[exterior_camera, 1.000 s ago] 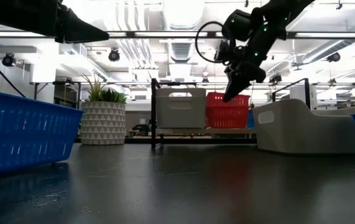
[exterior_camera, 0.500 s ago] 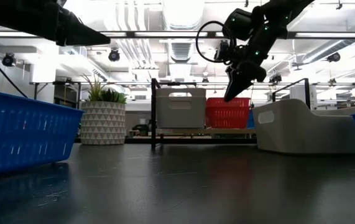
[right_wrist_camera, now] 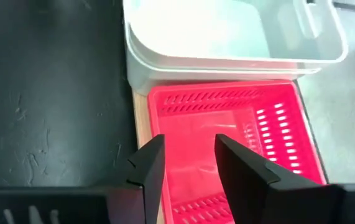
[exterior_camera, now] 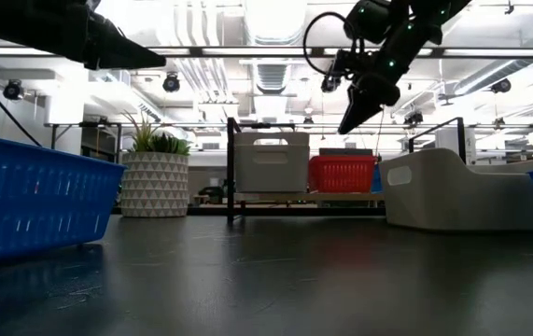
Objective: Stack baskets on shelf by color
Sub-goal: Stack the left blue bin on the blue bin on the shelf
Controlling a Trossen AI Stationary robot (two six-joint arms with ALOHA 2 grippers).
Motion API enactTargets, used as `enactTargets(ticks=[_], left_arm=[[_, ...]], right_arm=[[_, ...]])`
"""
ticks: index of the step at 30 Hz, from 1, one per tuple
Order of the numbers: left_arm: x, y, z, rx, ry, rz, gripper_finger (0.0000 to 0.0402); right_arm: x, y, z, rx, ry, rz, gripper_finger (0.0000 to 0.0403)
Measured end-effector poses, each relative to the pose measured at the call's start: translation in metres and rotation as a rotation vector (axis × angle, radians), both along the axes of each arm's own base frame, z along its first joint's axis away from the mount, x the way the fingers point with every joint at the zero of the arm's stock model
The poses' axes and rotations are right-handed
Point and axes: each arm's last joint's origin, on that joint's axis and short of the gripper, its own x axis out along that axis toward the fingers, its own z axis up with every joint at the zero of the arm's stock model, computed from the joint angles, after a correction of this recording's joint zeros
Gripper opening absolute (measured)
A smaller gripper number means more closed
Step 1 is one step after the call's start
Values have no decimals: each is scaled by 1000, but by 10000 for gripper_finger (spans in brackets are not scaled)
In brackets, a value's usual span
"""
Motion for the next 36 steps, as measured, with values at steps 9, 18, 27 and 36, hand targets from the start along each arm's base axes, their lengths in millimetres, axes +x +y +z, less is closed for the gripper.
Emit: enactTargets(ticks=[9,18,27,36], left_arm=[[2,0,-2,1,12,0,134],[7,-1,-7,6,47,0,134],[21,-8,-17,-280,1,-86,134],[45,-44,-27,-518,229,-221,134]], right_arm=[[-2,24,6,69,-88,-18,104],[-1,79,-5,47,-346,153,52],[-9,109,-12,23,-480,286,33],[-14,111,-16,23,-472,294,34]])
